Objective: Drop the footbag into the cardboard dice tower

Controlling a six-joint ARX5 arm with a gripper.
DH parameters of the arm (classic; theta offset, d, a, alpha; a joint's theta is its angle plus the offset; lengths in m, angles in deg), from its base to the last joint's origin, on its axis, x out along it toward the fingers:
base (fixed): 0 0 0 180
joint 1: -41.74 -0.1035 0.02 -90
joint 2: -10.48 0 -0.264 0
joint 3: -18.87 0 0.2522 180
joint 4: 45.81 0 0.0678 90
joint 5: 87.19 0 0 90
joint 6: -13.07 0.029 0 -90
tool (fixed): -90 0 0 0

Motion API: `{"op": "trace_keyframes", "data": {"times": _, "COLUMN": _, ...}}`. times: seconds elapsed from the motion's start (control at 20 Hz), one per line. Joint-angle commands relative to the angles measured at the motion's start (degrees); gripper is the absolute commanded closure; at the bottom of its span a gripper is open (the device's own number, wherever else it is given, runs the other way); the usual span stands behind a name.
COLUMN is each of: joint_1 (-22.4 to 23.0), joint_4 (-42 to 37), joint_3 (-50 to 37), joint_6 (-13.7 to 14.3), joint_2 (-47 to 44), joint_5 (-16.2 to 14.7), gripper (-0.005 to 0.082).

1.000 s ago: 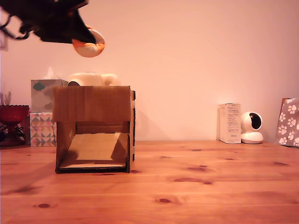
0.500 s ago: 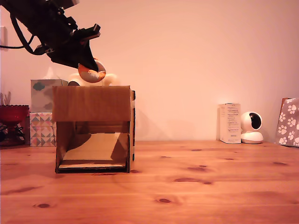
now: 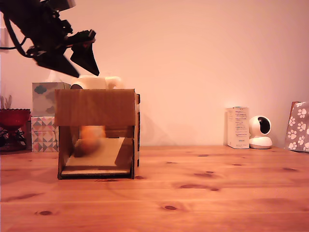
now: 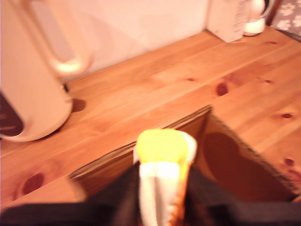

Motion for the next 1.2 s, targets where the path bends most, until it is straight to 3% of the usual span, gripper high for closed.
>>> {"op": "trace_keyframes", "data": {"times": 0.0, "joint_1": 0.2, "joint_4": 0.4, "joint_3": 0.9, "joint_6": 0.5, "joint_2": 1.0, "joint_5": 0.1, "gripper": 0.0063}}
{"op": "trace_keyframes", "data": {"times": 0.05, "joint_1": 0.2, "joint_4": 0.9, "joint_3": 0.9, "joint_6": 0.5, "joint_2": 1.5, "joint_5": 0.1, "gripper": 0.0091}}
{"op": "trace_keyframes", "data": {"times": 0.1, "joint_1": 0.2, "joint_4": 1.5, "joint_3": 0.9, "joint_6": 0.5, "joint_2": 2.1, "joint_5": 0.1, "gripper": 0.0178}}
{"op": "trace_keyframes", "data": {"times": 0.15, "joint_1": 0.2, "joint_4": 2.3, "joint_3": 0.9, "joint_6": 0.5, "joint_2": 2.9, "joint_5": -0.2, "gripper": 0.0332}}
{"op": "trace_keyframes", "data": {"times": 0.25, "joint_1": 0.2, "joint_4": 5.2, "joint_3": 0.9, "joint_6": 0.5, "joint_2": 4.8, "joint_5": -1.5, "gripper": 0.0756}}
{"op": "trace_keyframes", "data": {"times": 0.45, "joint_1": 0.2, "joint_4": 6.9, "joint_3": -0.9, "joint_6": 0.5, "joint_2": 7.5, "joint_5": -4.2, "gripper": 0.077}}
{"op": "trace_keyframes", "data": {"times": 0.7, "joint_1": 0.3, "joint_4": -1.9, "joint_3": -12.5, "joint_6": -2.0, "joint_2": 14.9, "joint_5": -7.5, "gripper": 0.077}}
{"op": "trace_keyframes", "data": {"times": 1.15, "joint_1": 0.3, "joint_4": -9.7, "joint_3": -31.5, "joint_6": -6.8, "joint_2": 32.4, "joint_5": -8.0, "gripper": 0.077}}
